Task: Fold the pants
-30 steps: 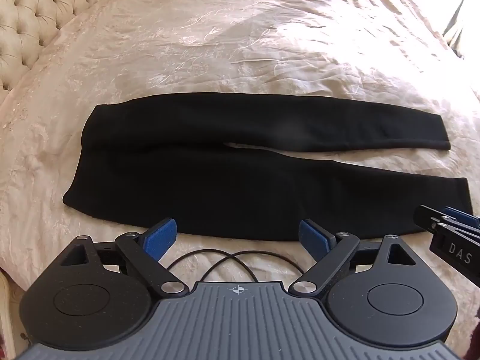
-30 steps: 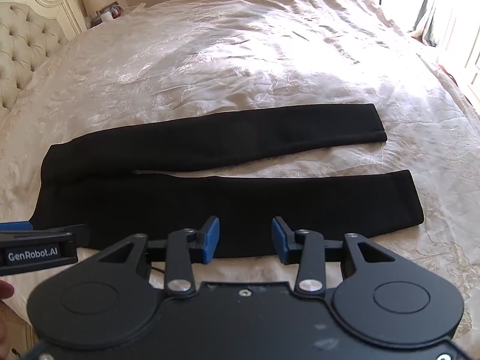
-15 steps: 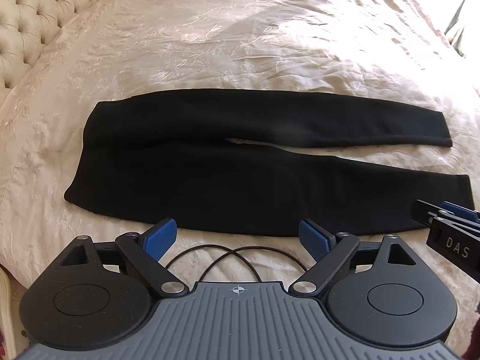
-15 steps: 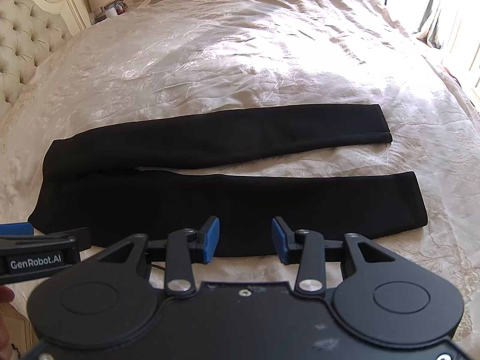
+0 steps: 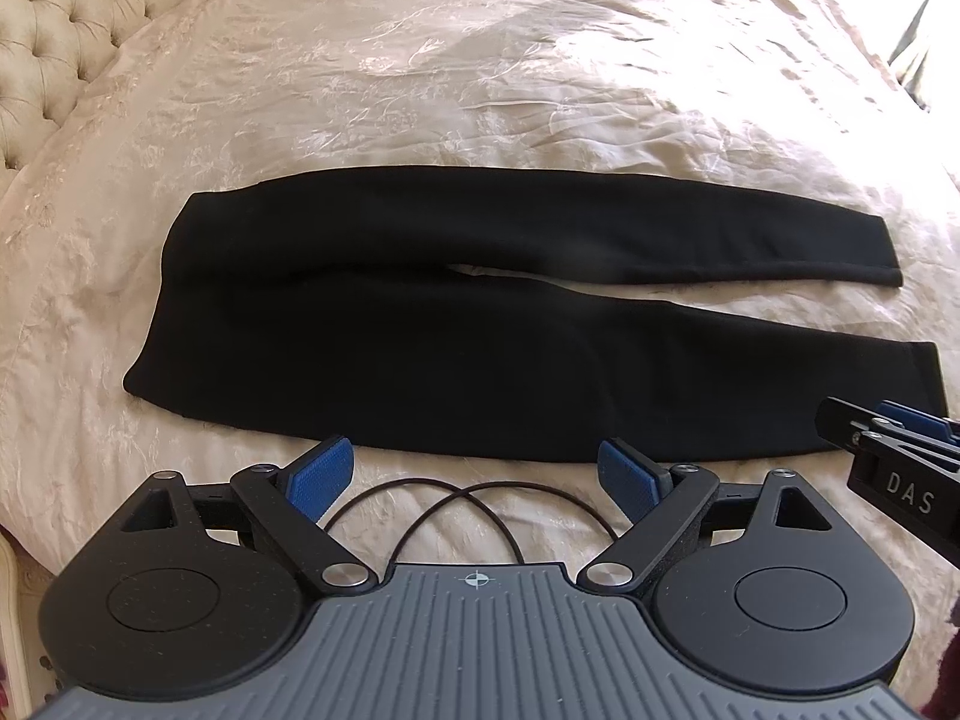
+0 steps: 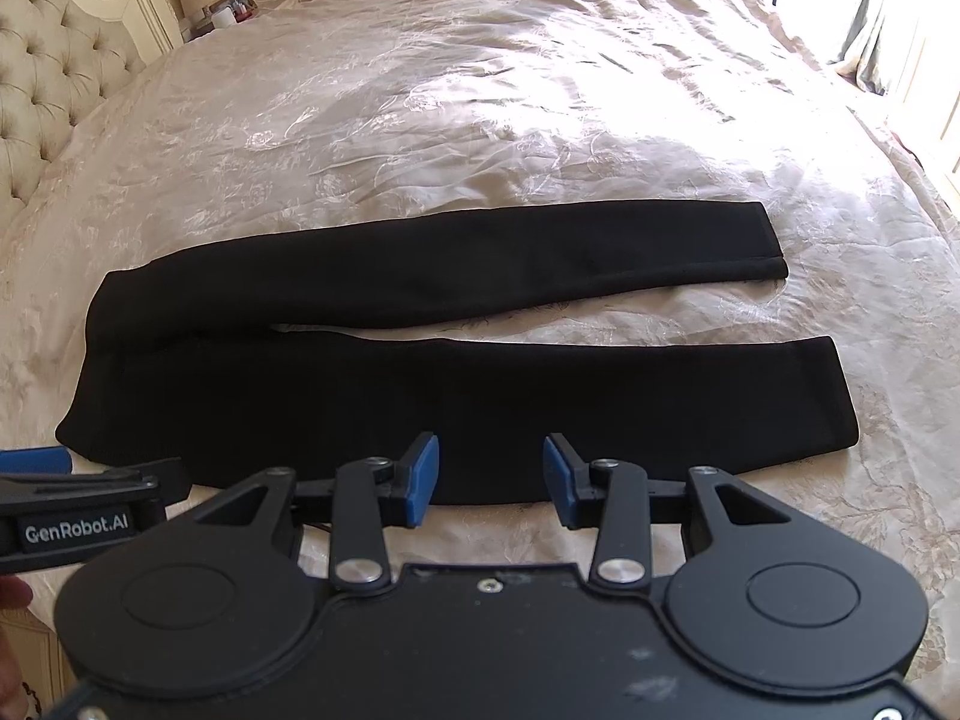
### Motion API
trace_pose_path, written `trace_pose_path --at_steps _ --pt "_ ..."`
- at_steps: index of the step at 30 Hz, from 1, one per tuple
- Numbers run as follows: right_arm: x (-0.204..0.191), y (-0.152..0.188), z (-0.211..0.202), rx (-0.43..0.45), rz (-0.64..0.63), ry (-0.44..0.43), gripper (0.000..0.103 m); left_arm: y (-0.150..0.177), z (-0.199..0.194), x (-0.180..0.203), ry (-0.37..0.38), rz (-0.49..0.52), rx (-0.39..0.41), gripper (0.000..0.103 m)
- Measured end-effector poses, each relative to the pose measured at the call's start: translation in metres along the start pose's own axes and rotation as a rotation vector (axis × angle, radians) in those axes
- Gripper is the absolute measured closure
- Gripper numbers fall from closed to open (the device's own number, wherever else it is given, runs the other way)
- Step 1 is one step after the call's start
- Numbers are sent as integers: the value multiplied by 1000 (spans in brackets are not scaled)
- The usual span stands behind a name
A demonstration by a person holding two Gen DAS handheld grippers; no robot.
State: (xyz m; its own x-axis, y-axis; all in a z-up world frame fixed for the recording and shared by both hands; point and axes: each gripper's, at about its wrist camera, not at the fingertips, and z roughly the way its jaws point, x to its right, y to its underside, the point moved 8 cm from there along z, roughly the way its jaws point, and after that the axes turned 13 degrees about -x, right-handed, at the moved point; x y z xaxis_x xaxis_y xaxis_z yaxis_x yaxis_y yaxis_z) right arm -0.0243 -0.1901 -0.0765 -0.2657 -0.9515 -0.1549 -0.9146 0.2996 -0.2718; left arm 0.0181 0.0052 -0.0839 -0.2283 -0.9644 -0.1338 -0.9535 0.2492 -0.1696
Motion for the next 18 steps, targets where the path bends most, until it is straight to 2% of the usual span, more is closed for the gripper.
trace_pose_path --at_steps 18 --pt "-2 1 3 -1 -9 -7 62 0 1 -2 -3 -12 -8 14"
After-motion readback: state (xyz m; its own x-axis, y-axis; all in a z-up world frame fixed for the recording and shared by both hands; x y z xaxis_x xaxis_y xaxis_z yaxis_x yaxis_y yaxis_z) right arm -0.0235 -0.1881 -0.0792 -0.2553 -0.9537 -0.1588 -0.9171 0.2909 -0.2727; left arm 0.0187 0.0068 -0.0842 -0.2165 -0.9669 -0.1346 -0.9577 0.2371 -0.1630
